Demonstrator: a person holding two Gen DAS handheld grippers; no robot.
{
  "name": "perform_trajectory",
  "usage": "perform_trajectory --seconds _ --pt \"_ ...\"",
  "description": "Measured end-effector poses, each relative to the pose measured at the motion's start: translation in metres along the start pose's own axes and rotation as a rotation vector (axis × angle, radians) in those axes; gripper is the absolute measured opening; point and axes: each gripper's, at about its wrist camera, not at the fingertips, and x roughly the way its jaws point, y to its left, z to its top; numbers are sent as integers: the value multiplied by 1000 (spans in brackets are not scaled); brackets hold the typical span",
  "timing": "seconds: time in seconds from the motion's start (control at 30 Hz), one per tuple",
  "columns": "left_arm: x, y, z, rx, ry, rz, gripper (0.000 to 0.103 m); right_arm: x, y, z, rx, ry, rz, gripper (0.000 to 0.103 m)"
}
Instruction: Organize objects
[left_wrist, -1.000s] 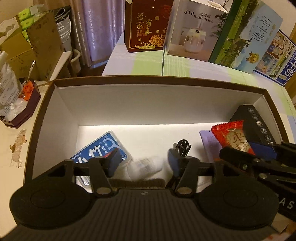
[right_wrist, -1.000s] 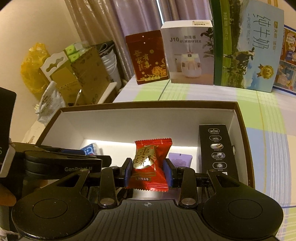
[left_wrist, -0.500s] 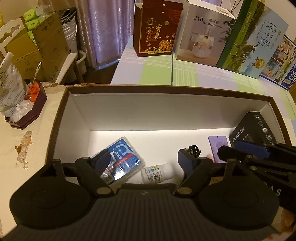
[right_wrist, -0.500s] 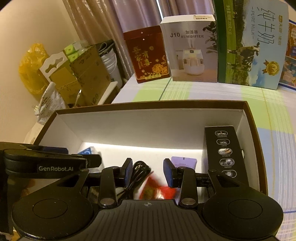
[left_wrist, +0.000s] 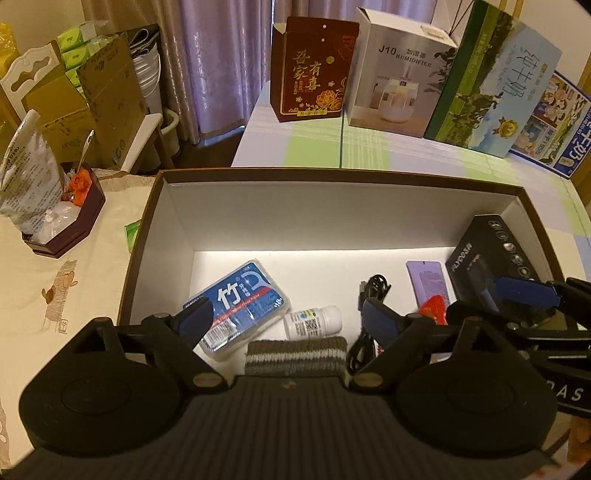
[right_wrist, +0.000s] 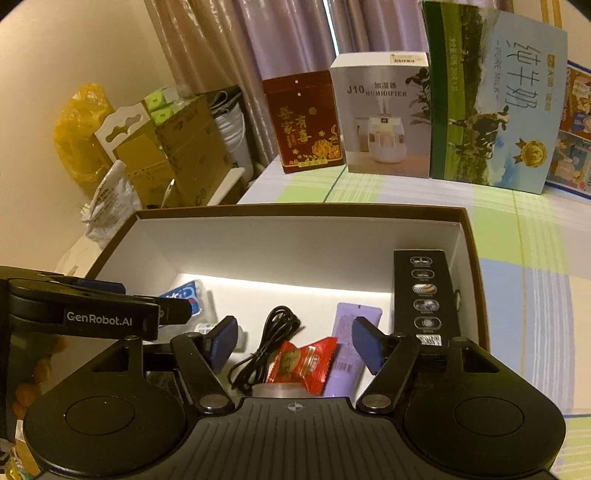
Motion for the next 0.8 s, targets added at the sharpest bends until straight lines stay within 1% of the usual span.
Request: perform_trajectory --seconds 0.13,0.2,0.27,0.33,0.43,0.53,0.73,0.8 --pt "-13 -2 -5 0 -10 -4 86 -14 2 -6 5 -13 -2 77" --pt "-21 -2 -9 -2 -16 -8 86 -22 3 -8 7 -18 -3 84" --pt "-28 -4 -14 0 -22 -8 87 -29 4 -10 12 -22 -5 88" --pt "-36 -6 -20 -1 -29 -7 88 -39 5 -14 15 -28 1 91" --pt "-50 -9 -29 -4 -46 -5 90 -53 8 -22 11 -34 -1 99" --pt "-64 -13 -41 -8 -60 -6 94 -68 7 -31 13 -41 -8 101" --pt "-94 -23 -64 -8 -88 -11 96 -97 3 -50 28 -45 -13 101" --pt "-104 -28 -73 -11 -98 -11 98 -106 3 -56 26 -46 -16 101"
